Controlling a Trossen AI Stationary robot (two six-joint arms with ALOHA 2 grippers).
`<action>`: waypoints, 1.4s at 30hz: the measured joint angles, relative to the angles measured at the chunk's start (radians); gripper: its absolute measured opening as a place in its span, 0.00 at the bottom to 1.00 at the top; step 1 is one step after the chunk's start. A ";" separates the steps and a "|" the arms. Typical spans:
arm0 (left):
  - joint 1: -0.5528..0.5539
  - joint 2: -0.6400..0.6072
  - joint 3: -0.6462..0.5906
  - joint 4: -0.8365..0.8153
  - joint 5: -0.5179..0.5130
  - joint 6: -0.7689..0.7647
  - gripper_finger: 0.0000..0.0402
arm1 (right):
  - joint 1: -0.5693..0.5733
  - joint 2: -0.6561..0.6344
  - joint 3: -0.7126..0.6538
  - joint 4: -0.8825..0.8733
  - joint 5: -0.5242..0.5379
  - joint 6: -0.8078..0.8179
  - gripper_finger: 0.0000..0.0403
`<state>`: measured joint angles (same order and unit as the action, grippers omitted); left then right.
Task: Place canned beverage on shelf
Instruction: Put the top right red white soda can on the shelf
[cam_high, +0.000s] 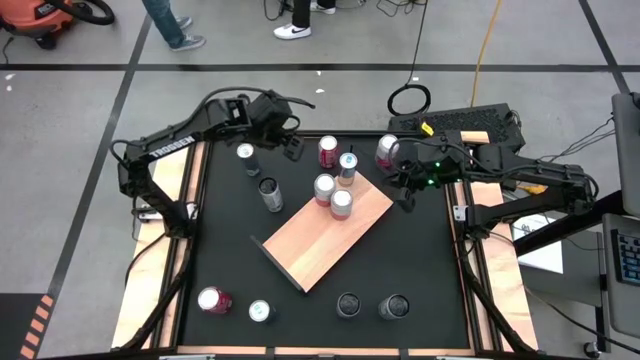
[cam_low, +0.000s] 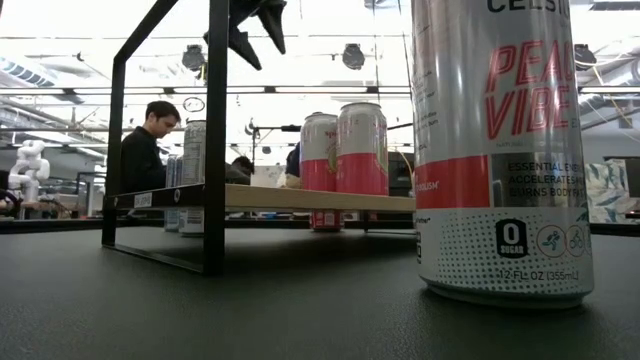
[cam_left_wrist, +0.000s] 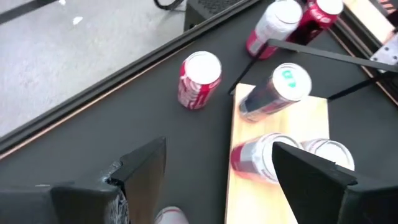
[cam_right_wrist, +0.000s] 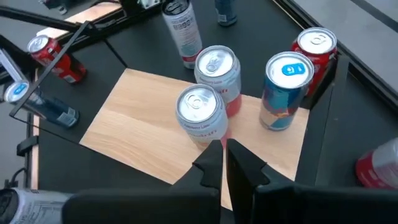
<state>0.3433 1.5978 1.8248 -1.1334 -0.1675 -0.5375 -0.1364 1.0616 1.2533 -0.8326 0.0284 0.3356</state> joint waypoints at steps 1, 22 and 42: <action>-0.006 0.000 0.000 0.002 -0.001 0.003 0.73 | 0.000 0.000 0.000 -0.004 0.000 0.006 0.00; -0.020 0.000 0.000 -0.095 0.044 -0.006 0.73 | -0.077 0.000 0.000 -0.054 0.023 0.076 0.00; -0.020 0.000 0.000 -0.077 0.037 -0.030 0.73 | -0.298 0.001 0.000 -0.130 -0.061 0.029 0.18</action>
<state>0.3237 1.5978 1.8248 -1.2106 -0.1307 -0.5677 -0.4345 1.0622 1.2537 -0.9630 -0.0326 0.3648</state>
